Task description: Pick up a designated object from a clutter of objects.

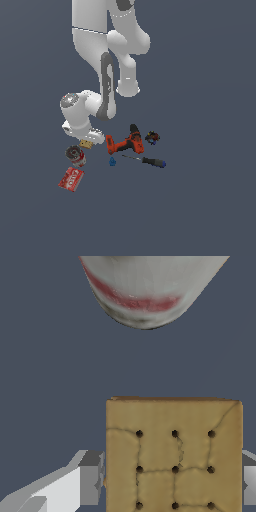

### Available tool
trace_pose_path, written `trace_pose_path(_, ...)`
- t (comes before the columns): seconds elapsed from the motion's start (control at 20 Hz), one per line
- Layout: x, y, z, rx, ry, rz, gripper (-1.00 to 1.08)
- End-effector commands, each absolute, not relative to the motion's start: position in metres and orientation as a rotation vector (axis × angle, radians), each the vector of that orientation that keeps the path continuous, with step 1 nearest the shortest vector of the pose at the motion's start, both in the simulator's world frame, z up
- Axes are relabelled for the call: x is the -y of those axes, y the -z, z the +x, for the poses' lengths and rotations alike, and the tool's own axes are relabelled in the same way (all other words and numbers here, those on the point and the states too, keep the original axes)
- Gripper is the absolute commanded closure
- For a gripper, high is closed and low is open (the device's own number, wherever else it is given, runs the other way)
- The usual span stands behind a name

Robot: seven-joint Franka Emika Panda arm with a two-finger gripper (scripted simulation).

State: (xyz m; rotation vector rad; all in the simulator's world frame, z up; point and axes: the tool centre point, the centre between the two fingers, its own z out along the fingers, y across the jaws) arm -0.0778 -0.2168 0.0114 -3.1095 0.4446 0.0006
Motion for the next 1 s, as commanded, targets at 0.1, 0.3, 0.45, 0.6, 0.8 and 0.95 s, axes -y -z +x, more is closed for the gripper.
trace_pose_path(0.1, 0.217, -0.012, -0.078, -0.445, 0.000, -3.109, 1.08)
trace_pose_path(0.3, 0.214, -0.015, -0.078, -0.445, 0.000, -3.109, 1.08)
trace_pose_path(0.45, 0.208, -0.021, -0.079, -0.445, 0.000, -3.109, 1.08)
trace_pose_path(0.6, 0.199, -0.030, -0.079, -0.445, 0.000, -3.109, 1.08)
trace_pose_path(0.8, 0.182, -0.048, -0.081, -0.445, 0.000, -3.109, 1.08)
trace_pose_path(0.95, 0.166, -0.066, -0.082, -0.445, 0.000, -3.108, 1.08)
